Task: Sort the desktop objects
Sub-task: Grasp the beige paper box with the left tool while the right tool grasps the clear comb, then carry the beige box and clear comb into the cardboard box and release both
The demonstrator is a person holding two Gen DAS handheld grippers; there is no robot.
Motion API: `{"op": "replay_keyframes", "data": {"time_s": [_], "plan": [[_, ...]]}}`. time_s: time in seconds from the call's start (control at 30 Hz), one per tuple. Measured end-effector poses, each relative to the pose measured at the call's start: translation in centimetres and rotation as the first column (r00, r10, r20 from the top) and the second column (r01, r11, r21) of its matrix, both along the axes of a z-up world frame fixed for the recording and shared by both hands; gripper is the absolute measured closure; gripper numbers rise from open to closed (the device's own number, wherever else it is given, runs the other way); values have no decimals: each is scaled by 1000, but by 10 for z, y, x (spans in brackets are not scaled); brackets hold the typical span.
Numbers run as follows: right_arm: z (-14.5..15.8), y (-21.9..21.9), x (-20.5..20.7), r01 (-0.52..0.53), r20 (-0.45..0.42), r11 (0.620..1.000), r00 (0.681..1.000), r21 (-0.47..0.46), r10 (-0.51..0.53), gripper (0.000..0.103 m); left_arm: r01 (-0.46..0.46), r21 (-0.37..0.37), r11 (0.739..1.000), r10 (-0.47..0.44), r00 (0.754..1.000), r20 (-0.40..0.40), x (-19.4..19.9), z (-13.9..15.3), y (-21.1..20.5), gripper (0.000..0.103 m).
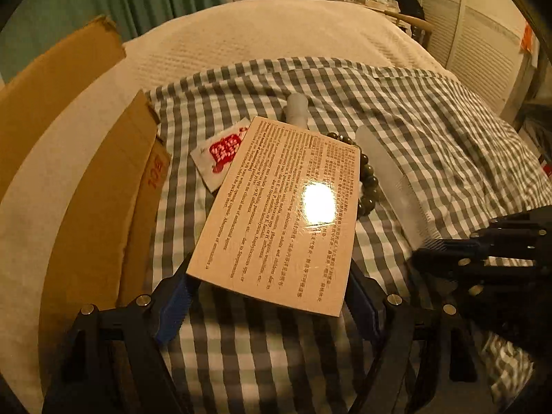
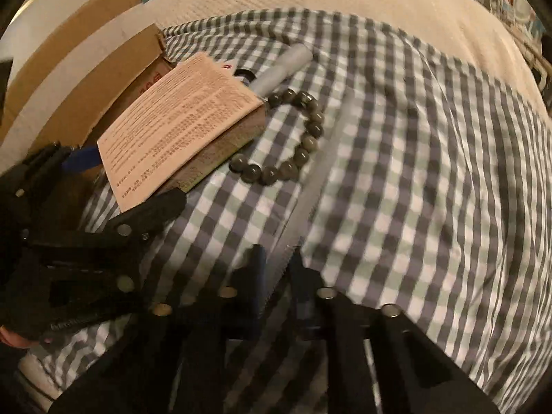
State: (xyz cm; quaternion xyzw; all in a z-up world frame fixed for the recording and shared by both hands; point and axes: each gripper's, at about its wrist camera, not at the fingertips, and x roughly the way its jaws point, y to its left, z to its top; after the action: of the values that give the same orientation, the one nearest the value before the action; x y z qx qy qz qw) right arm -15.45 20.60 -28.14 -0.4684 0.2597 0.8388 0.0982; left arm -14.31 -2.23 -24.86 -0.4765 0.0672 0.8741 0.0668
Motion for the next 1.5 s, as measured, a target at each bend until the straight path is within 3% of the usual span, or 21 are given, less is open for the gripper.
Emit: {"op": "replay_keyframes", "data": {"time_s": [0.33,0.67,0.77,0.83,0.9,1.1,1.3,1.4,1.5], "plan": [[22,-5,69,54,-2,993,999,-102,-54,99,23,43,999,-22,1000,-11,47,29,15,22],[51,-31,115,52,-9,997,999,-50,-53,99,67,27,997,-67,998,-1,79,35,36,22],[56,-31,115,49,-20,998,999,-42,-50,93,57,34,998,-57,998,4,77,33,34,22],[60,-31,115,48,-31,998,998,-27,-48,70,41,38,998,-41,999,1,75,31,30,22],[61,-29,110,43,-44,999,998,-3,-43,64,22,27,999,-22,1000,7,69,24,26,22],[41,-20,76,19,-20,999,1000,33,-18,64,-40,85,996,33,996,88,48,-12,7,22],[16,-12,45,17,11,1000,1000,2,-17,64,-13,95,995,8,998,61,39,-13,12,24],[8,-14,37,6,47,999,999,33,-7,78,-11,131,991,3,998,56,37,-10,9,24],[10,-18,36,-30,50,997,998,67,27,78,-8,160,987,-1,998,55,40,-7,6,25]]}}
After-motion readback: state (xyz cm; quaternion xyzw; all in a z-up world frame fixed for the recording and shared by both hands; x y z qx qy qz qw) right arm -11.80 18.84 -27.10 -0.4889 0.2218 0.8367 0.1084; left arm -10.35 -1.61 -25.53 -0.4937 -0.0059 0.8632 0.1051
